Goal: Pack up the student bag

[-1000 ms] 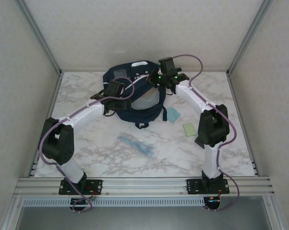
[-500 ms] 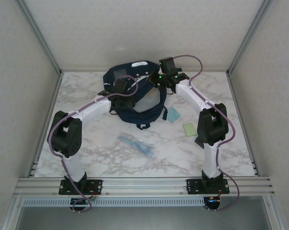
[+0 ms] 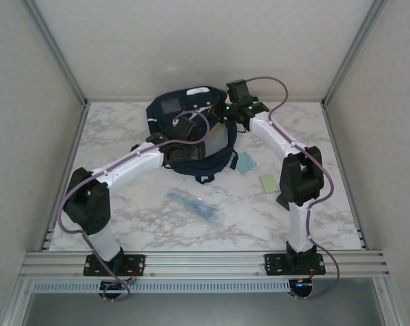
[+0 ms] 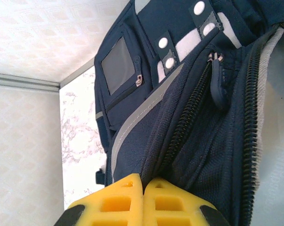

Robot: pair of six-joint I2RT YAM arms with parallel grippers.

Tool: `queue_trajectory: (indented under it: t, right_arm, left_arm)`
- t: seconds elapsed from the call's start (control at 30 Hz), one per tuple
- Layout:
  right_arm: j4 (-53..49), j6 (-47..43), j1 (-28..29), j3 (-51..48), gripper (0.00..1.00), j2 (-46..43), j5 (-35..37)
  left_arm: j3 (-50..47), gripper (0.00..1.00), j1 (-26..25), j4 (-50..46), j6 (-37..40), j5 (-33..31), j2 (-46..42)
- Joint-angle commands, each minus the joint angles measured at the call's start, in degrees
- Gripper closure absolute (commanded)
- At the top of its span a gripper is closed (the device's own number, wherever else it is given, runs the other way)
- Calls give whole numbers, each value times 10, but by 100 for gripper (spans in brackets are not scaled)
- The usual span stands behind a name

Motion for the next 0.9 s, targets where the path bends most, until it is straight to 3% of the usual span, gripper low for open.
queue_trajectory:
  t: [0.0, 0.07, 0.3, 0.5, 0.53, 0.63, 0.67, 0.87]
  right_arm:
    - [88, -11, -10, 14, 100, -5, 6]
    - [95, -11, -10, 6, 100, -9, 3]
    - [109, -10, -10, 4, 100, -6, -5]
    - [120, -11, -10, -6, 100, -8, -19]
    - [120, -14, -10, -8, 100, -9, -18]
    - [118, -19, -12, -15, 100, -15, -16]
    - [120, -18, -15, -18, 100, -17, -15]
    - [122, -17, -20, -14, 100, -13, -15]
  left_arm:
    - [-10, 19, 6, -16, -27, -61, 13]
    - [-7, 21, 8, -3, -36, -77, 26]
    - [33, 27, 12, -2, -59, -42, 99]
    - [36, 27, 38, 27, -87, -71, 144]
    - [40, 32, 42, 29, -87, -71, 147]
    - [53, 60, 47, 19, -70, -72, 146]
    - [54, 65, 47, 15, -63, -68, 143]
    - [31, 72, 44, -15, -43, -9, 111]
